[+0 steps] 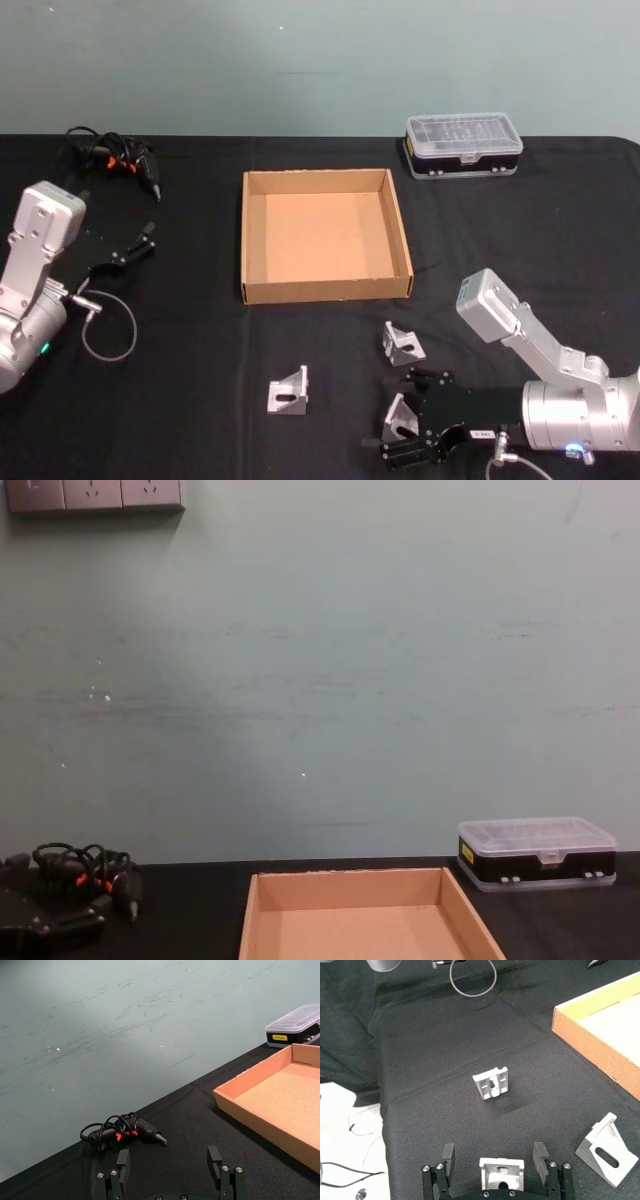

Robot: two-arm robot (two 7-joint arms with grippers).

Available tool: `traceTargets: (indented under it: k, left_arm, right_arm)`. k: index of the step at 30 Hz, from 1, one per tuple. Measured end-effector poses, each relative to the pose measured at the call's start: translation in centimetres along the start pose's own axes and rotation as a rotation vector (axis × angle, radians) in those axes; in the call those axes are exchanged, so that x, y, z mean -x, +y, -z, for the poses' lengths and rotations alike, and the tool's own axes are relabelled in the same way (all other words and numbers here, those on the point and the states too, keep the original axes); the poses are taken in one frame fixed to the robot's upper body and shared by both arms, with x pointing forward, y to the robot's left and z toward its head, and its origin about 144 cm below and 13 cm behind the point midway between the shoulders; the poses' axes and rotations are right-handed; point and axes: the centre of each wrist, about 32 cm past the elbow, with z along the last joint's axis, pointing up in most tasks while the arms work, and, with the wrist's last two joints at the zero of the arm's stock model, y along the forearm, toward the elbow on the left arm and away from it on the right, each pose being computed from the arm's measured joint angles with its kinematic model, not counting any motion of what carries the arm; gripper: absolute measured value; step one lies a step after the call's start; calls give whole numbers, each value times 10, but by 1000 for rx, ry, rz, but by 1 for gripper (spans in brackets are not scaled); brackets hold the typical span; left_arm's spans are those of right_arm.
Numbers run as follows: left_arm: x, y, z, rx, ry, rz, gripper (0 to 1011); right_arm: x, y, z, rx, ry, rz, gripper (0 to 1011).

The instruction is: Use one hand to pick up the angle iron from the table and place it into the box.

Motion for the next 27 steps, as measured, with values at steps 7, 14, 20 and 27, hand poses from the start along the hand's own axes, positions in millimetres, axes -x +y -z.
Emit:
traceTargets:
  k: [7, 14, 20, 27]
  left_arm:
    - [0, 0, 0, 0, 0, 0, 1011]
    - [0, 0, 0, 0, 0, 0, 1011]
    - [0, 0, 0, 0, 0, 0, 1011]
    - [0, 0, 0, 0, 0, 0, 1011]
  right_arm:
    - [2, 0, 1, 0, -3, 0, 888]
    - [3, 0, 0, 2, -11, 10, 692]
    - [4, 0, 1, -4, -12, 17, 498]
    - [4, 1, 3, -10, -12, 21, 481]
